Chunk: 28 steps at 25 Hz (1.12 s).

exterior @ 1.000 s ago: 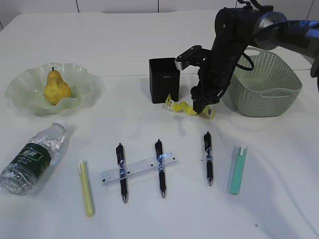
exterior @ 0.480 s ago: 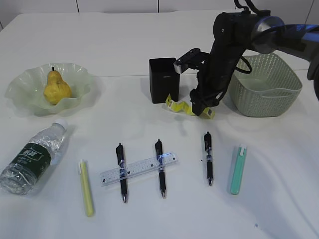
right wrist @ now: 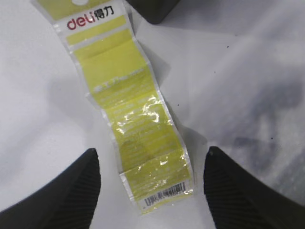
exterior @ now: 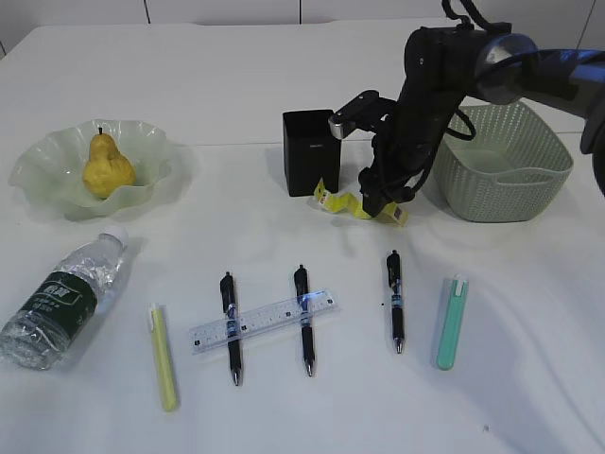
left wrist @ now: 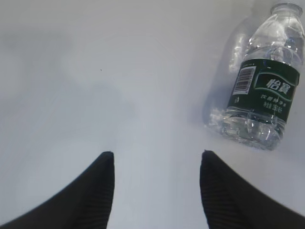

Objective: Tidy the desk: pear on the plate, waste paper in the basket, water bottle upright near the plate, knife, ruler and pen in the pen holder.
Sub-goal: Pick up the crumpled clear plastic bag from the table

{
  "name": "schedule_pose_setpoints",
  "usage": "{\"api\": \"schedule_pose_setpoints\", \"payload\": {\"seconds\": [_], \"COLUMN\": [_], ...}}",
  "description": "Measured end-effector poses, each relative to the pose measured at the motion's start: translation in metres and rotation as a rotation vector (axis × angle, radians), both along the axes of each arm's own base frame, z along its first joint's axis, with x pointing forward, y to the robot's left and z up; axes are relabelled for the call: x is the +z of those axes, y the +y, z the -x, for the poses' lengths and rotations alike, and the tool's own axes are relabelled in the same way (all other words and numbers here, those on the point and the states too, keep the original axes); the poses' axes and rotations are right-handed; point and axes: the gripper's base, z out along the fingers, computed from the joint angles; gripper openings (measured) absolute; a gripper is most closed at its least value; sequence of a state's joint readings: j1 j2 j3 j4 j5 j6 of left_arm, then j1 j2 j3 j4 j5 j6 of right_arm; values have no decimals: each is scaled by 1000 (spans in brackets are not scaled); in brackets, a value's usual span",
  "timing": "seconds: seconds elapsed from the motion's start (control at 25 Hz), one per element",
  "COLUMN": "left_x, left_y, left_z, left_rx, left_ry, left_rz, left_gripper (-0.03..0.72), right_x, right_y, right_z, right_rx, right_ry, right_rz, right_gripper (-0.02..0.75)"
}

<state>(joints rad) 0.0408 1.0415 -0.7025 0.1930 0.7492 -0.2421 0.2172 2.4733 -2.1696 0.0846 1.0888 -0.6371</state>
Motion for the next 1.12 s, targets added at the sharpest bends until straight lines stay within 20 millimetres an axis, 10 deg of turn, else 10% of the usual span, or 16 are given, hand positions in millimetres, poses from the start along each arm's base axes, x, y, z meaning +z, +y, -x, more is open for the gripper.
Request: {"api": "schedule_pose_setpoints", "payload": {"seconds": [1.12], "left_x": [0], "left_y": [0], "left_z": [0], "left_rx": [0], "left_ry": [0], "left_rz": [0], "left_gripper": [401], "right_x": [-12], "right_y": [-1], "right_z": [0], "right_rx": [7], "right_ry": [22], "right_rz": [20], "right_gripper": [533]}}
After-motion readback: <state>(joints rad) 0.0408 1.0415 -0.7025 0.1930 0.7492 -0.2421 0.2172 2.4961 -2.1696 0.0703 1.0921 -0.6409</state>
